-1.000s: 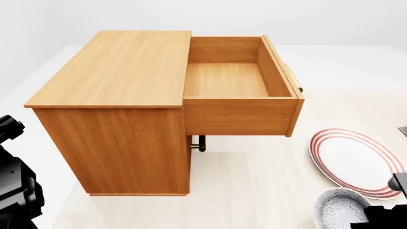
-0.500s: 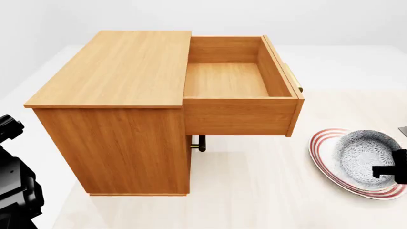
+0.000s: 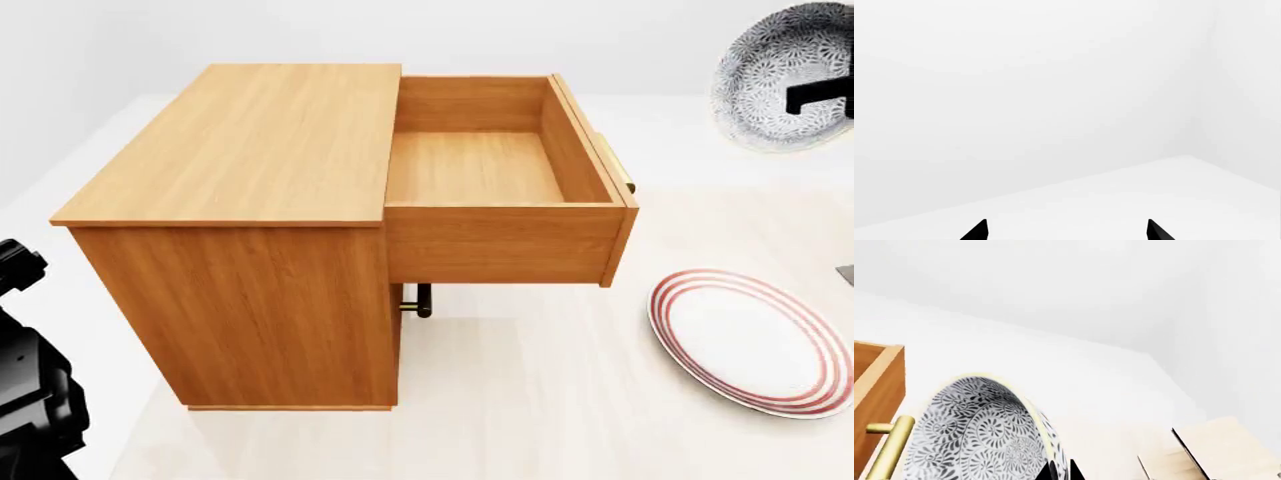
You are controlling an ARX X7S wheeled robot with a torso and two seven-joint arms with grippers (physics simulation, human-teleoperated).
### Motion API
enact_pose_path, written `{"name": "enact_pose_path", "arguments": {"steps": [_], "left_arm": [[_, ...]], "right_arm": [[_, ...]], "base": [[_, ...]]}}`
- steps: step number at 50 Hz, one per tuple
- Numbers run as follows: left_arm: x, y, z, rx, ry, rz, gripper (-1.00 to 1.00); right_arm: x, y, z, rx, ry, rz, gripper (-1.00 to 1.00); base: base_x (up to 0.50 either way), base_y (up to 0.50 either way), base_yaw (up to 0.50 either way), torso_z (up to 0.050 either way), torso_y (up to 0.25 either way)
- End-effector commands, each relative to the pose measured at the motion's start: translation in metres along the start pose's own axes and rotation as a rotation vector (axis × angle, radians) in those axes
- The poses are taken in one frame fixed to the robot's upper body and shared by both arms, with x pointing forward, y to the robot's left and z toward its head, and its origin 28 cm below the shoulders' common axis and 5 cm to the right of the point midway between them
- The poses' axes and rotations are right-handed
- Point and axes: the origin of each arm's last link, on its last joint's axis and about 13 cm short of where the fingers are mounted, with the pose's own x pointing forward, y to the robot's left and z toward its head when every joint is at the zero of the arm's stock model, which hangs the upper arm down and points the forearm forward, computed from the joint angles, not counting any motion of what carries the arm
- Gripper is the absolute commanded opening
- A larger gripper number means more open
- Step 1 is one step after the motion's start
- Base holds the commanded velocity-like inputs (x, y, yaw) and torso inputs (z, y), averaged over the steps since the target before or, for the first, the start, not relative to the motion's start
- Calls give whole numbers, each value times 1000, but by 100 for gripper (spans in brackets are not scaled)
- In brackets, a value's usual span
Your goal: Open the top drawer of the cabinet and put the bowl in it.
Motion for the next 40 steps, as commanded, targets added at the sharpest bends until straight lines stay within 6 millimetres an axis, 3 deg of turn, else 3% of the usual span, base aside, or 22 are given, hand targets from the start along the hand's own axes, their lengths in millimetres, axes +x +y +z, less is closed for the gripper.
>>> {"name": "enact_pose_path", "arguments": {"steps": [1,14,20,29,40], "left_arm": [[0,1,0,-3,3,0,100],[-1,0,-1,-4,4,-8,100],[-1,0,-2,-5,5,-12,100],[-2,3,-4,-3,7,-9,100],[-1,5,-5,-3,7,-5,100]], "right_arm": [[2,28,86,-85,-164,28,-100],[22,92,123,-155,-210,239,-100],[36,123,116,-165,-178,341,-100],[55,154,106,-196,-102,431,-100],[61,176,94,-230,36,495,-100]], "base": [[0,0,0,0,0],[0,0,0,0,0],[0,0,0,0,2],[0,0,0,0,0],[0,0,0,0,0]]}}
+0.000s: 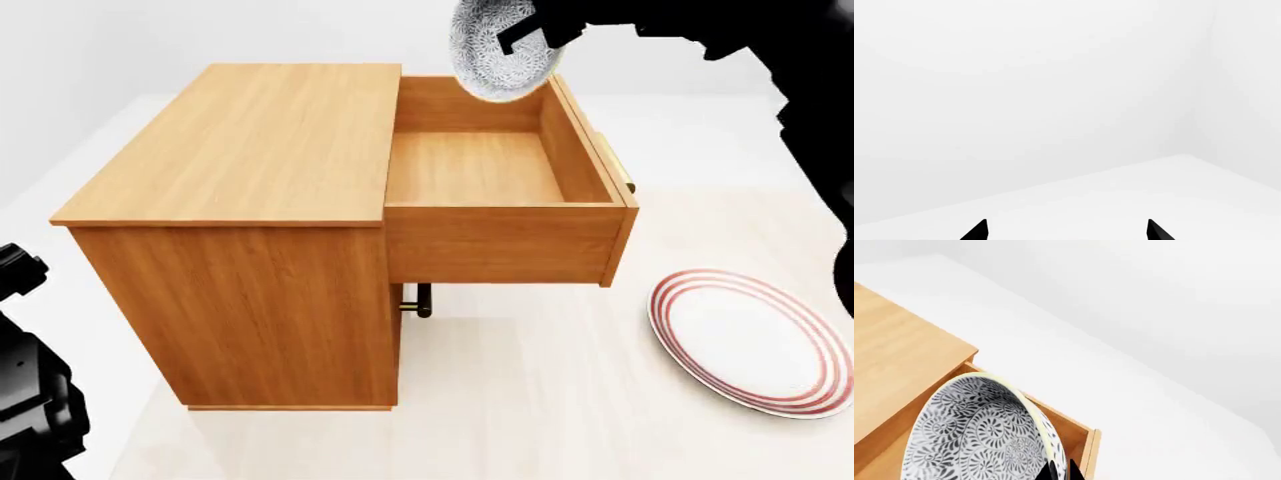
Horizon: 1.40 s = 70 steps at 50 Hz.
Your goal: Open the top drawer of the cabinet and put the bowl in it.
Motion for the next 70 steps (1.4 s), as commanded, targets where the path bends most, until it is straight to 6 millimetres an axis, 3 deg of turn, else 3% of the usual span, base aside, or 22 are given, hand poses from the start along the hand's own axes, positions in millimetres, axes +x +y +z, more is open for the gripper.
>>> {"name": "enact_pose_path", "arguments": {"steps": [1,31,70], "left_arm": [[0,2,-1,0,0,2,100],[0,6,-3,1,6,9,100],[-3,9,-9,10,8,6,100]], "right_arm": [[15,23,-5,-15,97,76,-100],[30,50,-30,68,186,161,-100],[51,52,-71,241,168,140,-100]], "base": [[0,0,0,0,0],[0,0,0,0,1],[0,0,0,0,0]]}}
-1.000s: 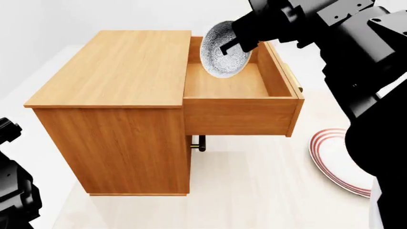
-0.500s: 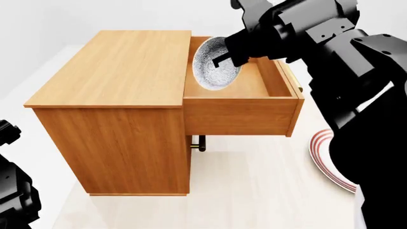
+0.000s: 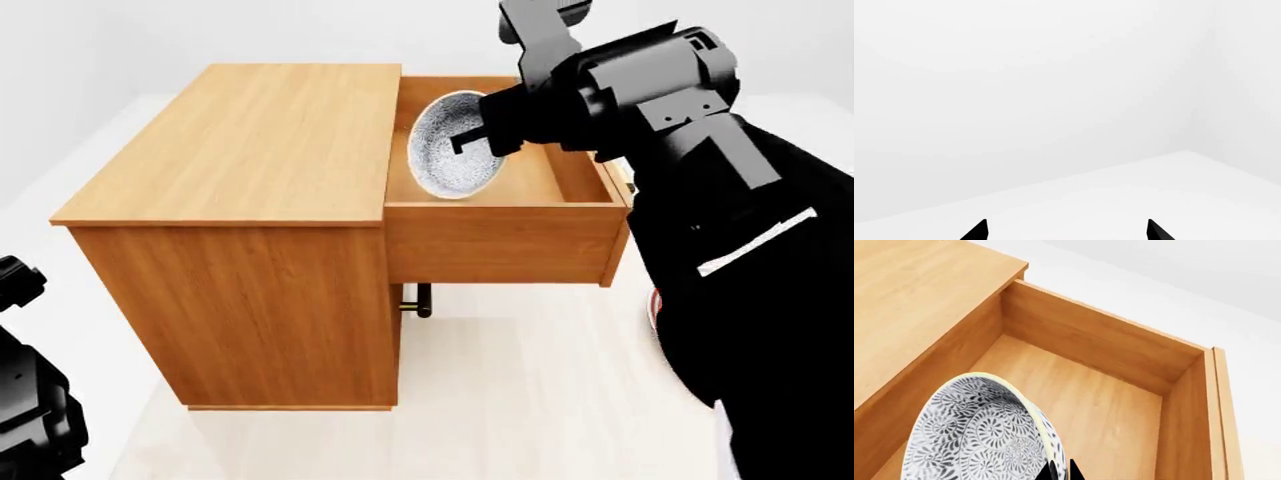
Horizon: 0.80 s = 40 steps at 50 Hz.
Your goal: Open the top drawer of the cabinet and put the bowl in it.
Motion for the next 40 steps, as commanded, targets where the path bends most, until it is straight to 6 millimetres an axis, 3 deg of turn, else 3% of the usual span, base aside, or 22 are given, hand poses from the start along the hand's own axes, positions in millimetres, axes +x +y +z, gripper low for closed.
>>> {"name": "enact_pose_path", "arguments": {"steps": [1,17,18,32,40], "left_arm": [[0,1,-1,1,0,0,100],[-2,1,-3,0,2,-1,100],[-2,1,-3,0,2,-1,100],[-3,0,-4,0,3,-7,100],[-4,0,-5,-1,6,-9,100]], "right_arm": [[4,-4,-7,44,-19,-12,-100],[4,-12,-9,122,-48,-39,-100],[3,-13,-9,126,-50,-40,100],[-1,-20,3,111,-160,-112,100],[-11,-28,27,32,-360,-287,100]], "base": [[0,0,0,0,0],[0,0,0,1,0],[0,0,0,0,0],[0,0,0,0,0],[0,0,0,0,1]]}}
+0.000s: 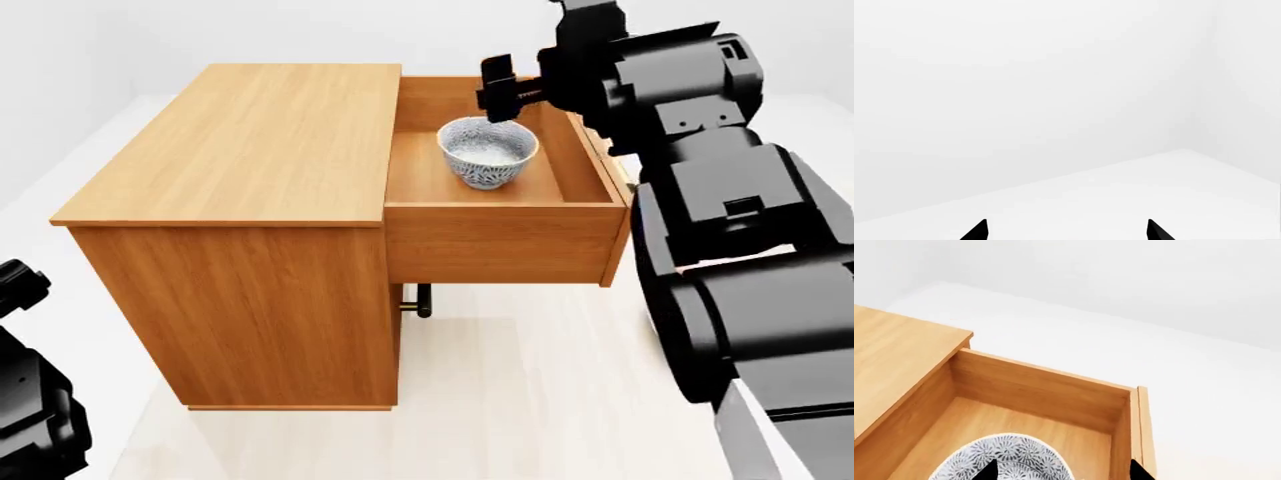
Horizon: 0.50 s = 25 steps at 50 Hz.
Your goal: Open the top drawer of the cabinet and put the bowl in it.
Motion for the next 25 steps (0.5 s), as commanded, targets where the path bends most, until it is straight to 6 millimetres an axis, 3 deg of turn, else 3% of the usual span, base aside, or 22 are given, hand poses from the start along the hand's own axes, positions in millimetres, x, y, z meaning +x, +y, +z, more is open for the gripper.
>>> {"name": "enact_pose_path", "arguments": {"steps": [1,16,19,21,25], "left_arm": [[-1,0,-1,-1,2,-3,100],[-1,-3,1,1,-3,-8,100],[0,-4,2,-2,-6,-10,100],[0,-5,3,-4,-7,-12,100],[1,-5,4,-8,-8,-15,100]], "right_arm": [[-6,-8,28,-59,-224,-159,100],[-33,-9,90,-124,-642,-335,100],[-35,-10,59,-96,-536,-354,100],[-59,-3,63,-100,-638,-359,100],[-103,7,46,-94,-765,-357,100]], "base": [[0,0,0,0,0],[0,0,0,0,0],[0,0,0,0,0],[0,0,0,0,0],[0,0,0,0,0]]}}
